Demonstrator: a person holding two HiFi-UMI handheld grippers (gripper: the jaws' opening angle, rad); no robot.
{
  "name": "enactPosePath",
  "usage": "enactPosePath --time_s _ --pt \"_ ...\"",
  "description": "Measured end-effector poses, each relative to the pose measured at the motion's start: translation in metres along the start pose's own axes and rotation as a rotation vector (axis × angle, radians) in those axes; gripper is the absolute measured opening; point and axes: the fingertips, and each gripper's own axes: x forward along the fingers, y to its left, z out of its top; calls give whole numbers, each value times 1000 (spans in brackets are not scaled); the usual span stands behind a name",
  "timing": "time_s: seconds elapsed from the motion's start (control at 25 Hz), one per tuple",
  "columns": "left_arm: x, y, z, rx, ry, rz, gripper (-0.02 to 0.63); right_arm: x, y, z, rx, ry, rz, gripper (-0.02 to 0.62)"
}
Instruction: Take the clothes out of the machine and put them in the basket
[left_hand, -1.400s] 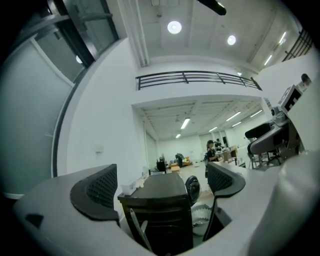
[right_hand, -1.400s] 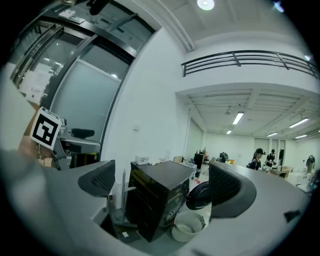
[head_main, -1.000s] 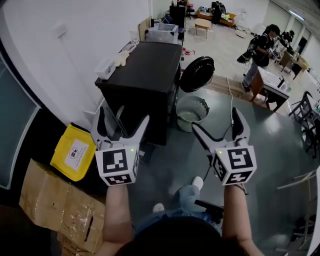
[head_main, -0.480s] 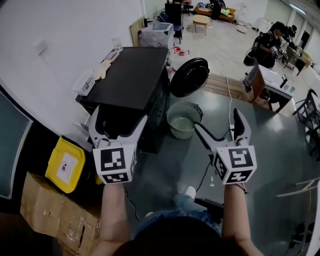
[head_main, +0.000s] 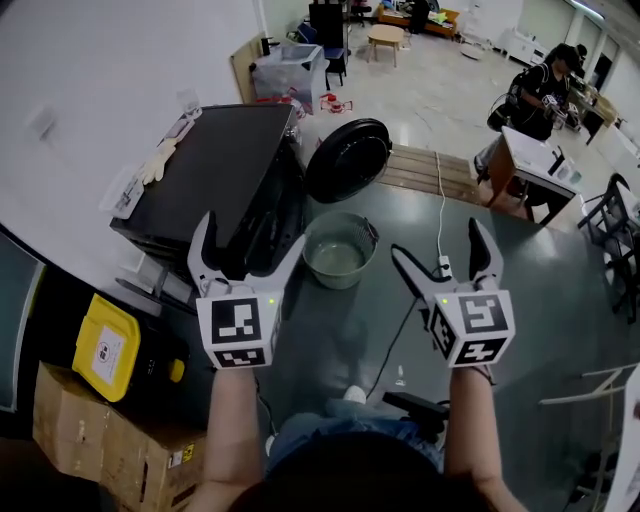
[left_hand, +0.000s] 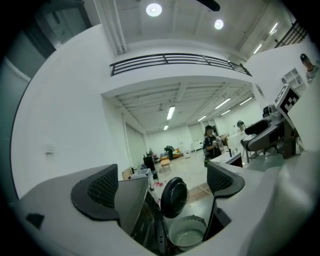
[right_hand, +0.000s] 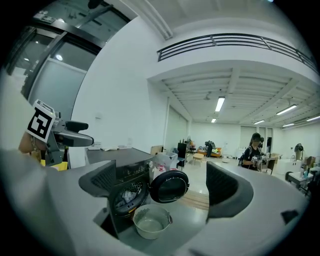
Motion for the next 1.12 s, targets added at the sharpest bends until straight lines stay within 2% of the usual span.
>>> enactPosePath --time_s 0.4,0.88,1.12 --pt "25 -33 -16 -14 77 -3 558 6 -32 -40 53 54 19 551" --pt "100 -81 -10 10 68 -132 558 11 -94 -72 125 97 -105 549" --pt "156 -88 -17 9 69 -185 558 50 -121 -75 129 120 -142 548"
